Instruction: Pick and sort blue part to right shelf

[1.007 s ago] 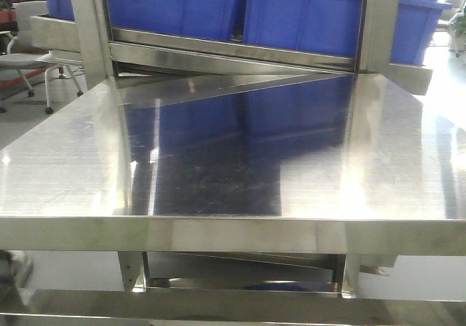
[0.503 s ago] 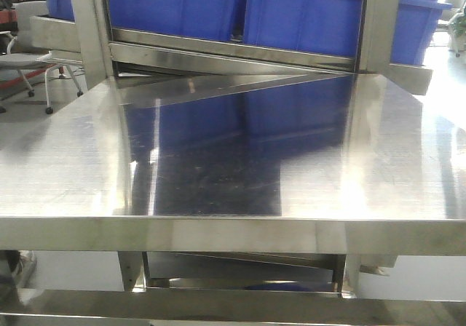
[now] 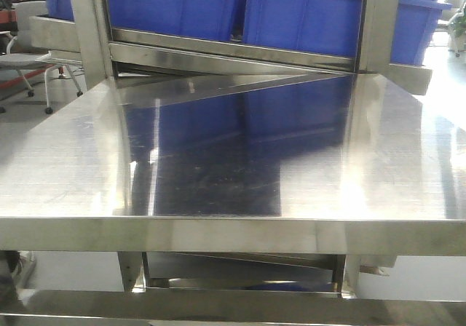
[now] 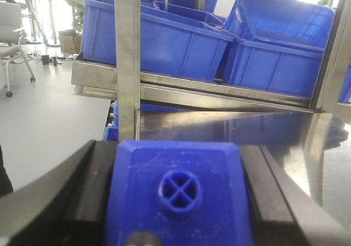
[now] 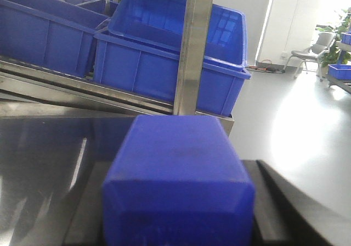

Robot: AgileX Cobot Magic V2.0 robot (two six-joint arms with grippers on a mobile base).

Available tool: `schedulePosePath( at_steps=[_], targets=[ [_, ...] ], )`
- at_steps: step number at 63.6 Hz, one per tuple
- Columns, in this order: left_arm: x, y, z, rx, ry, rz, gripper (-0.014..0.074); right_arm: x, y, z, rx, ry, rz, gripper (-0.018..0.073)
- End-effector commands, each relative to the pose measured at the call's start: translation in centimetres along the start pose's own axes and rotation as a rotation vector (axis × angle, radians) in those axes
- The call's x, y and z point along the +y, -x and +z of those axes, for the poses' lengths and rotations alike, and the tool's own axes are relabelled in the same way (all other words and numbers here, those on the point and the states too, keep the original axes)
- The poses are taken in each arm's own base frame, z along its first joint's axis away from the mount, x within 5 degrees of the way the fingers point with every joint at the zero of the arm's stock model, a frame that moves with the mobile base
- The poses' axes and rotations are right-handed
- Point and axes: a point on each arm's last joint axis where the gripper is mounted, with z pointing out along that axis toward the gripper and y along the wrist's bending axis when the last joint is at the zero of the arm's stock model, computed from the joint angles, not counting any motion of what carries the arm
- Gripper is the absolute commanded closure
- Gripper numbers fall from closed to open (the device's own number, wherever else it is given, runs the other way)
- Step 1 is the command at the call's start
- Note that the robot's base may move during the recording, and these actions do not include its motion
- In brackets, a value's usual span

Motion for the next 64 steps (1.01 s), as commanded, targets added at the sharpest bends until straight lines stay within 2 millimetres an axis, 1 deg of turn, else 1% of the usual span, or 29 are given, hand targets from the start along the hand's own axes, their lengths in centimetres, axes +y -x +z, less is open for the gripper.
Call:
schedulePosePath(
  at_steps=[1, 52, 56, 64],
  targets=[
    [0.02, 1.68, -0.16, -0.106, 0.011, 0.001, 0.0169, -0.17, 1.72, -0.09, -0.112, -0.016, -0.012, 0.0177],
    [-0.01, 1.69, -0.16, -0.107, 0.007, -0.013, 0.0169, -0.17, 1.72, -0.09, -0.112, -0.016, -0.012, 0.0177],
    [-0.01, 1.69, -0.16, -0.107, 0.007, -0.013, 0.0179, -0.17, 1.72, -0.09, -0.112, -0.016, -0.012, 0.0177],
    [-0.01, 1.69, -0.16, -0.107, 0.007, -0.013, 0.0246, -0.17, 1.72, -0.09, -0.112, -0.016, -0.012, 0.0177]
  ],
)
